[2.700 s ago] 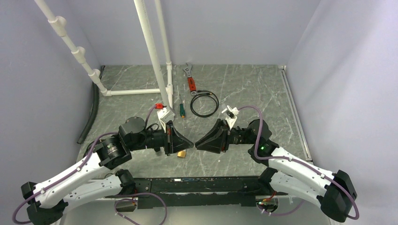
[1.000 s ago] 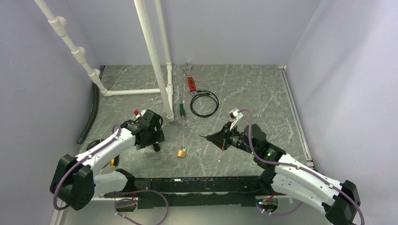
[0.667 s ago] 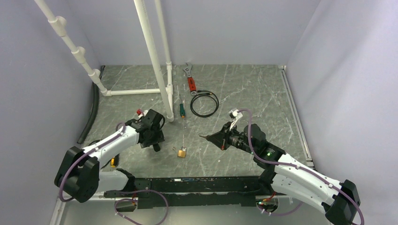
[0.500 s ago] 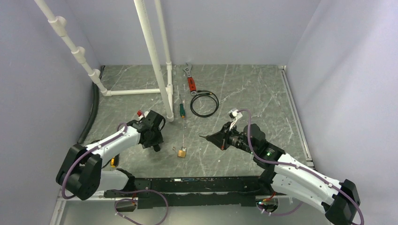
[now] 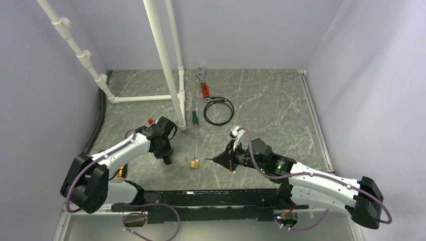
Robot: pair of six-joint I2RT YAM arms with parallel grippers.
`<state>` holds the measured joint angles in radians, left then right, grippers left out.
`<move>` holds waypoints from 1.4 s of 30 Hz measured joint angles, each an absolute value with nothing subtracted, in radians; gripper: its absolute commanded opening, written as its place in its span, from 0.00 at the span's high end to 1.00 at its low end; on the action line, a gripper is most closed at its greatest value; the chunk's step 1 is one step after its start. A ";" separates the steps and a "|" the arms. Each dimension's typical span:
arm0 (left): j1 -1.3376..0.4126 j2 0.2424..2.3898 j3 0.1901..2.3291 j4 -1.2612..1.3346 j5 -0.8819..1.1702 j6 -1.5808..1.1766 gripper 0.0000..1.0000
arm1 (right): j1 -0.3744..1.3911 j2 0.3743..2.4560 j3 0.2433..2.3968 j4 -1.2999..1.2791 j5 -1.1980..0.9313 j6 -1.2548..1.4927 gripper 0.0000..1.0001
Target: Unlock with the key
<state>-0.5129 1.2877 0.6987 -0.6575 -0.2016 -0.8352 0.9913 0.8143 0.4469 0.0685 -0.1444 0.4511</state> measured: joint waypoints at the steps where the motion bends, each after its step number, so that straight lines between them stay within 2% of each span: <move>1: -0.513 1.283 0.714 -0.691 -0.194 -0.838 1.00 | 1.018 0.827 0.454 0.069 -0.126 0.437 1.00; 13: -0.513 1.268 0.920 -0.908 -0.102 -0.969 1.00 | 1.143 0.987 0.542 0.127 0.005 0.324 1.00; 25: -0.513 1.351 0.950 -0.910 0.131 -1.016 1.00 | 1.251 1.102 0.634 0.171 0.151 0.242 1.00; 42: -0.513 1.321 0.950 -0.882 0.195 -1.028 1.00 | 1.379 1.250 0.717 0.197 0.339 0.225 1.00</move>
<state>-0.5129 1.3209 0.9504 -0.8818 0.1947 -1.0275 1.3792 1.2499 0.7174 0.1970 0.3389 0.2253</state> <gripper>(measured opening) 0.309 0.030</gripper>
